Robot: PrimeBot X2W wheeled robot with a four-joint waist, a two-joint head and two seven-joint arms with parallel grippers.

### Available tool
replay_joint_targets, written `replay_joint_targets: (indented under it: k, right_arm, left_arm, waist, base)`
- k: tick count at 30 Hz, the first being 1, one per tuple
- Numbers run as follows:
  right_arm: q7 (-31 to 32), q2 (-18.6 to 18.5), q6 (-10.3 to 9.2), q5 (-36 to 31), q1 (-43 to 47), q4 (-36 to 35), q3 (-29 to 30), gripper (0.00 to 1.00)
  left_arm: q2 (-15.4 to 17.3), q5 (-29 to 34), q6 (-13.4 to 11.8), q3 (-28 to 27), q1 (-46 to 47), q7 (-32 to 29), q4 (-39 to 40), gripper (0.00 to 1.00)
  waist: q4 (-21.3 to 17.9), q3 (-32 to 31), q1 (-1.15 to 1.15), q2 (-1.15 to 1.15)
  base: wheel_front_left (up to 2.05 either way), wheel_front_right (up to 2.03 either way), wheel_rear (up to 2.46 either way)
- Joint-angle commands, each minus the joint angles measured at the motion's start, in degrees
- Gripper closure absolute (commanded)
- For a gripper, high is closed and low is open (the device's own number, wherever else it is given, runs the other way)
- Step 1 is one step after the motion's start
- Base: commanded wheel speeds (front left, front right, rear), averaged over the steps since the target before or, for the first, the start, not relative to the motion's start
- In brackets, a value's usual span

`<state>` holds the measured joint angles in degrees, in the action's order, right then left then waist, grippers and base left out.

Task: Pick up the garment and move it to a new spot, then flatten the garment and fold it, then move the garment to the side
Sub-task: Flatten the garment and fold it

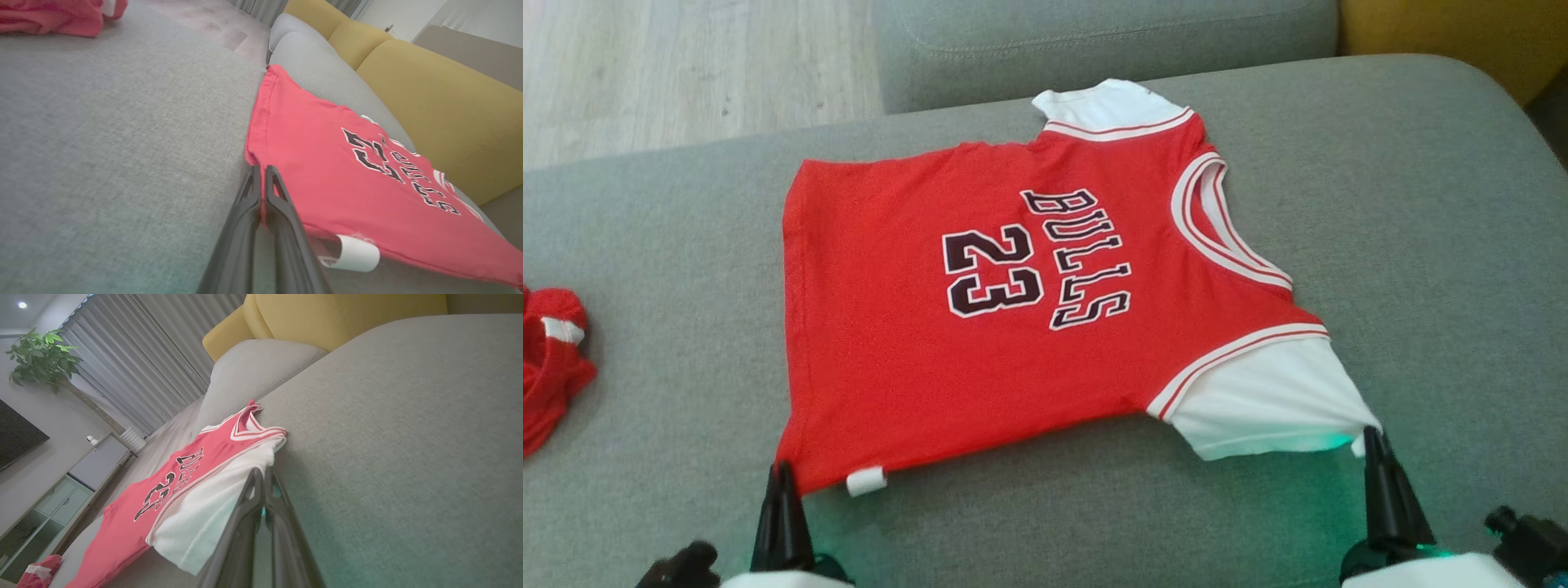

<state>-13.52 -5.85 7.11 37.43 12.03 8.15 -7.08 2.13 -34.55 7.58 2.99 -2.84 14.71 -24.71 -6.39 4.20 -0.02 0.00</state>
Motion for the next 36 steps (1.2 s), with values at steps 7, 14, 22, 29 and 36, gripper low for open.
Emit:
replay_joint_targets:
  k: [7, 14, 22, 29, 36]
  right_arm:
    - [1.1, 0.6, 0.37, 0.8, -8.7, -2.6, 0.6, 1.0]
    - [3.9, 1.1, 0.37, -0.1, -20.9, 3.0, 1.3, 1.0]
    - [4.3, 0.4, 0.37, -2.0, -33.0, 12.5, 2.6, 1.0]
    - [2.8, 0.2, 0.37, -3.6, -39.0, 19.2, 2.3, 1.0]
    - [0.2, 0.2, 0.37, -6.5, -44.5, 26.2, 3.5, 1.0]
  left_arm:
    - [0.8, -1.7, -0.2, 0.6, 6.9, 0.3, 4.2, 1.0]
    - [0.8, -3.2, -2.0, 2.6, 14.7, 0.3, 1.7, 1.0]
    - [0.8, -3.7, -4.3, 5.1, 22.7, 0.3, -3.4, 1.0]
    - [0.8, -4.5, -5.3, 5.6, 26.8, 0.3, -5.9, 1.0]
    - [0.8, -4.2, -6.9, 6.0, 30.6, 0.3, -8.0, 1.0]
  waist:
    - [1.5, 3.0, 0.02, 0.0]
    - [3.3, 7.0, 0.02, 0.0]
    - [5.2, 11.8, 0.02, 0.0]
    - [6.1, 14.0, 0.02, 0.0]
    - [6.6, 15.1, 0.02, 0.0]
  base:
    - [0.0, 0.0, 0.0]
    - [0.0, 0.0, 0.0]
    - [0.0, 0.0, 0.0]
    - [0.0, 0.0, 0.0]
    - [0.0, 0.0, 0.0]
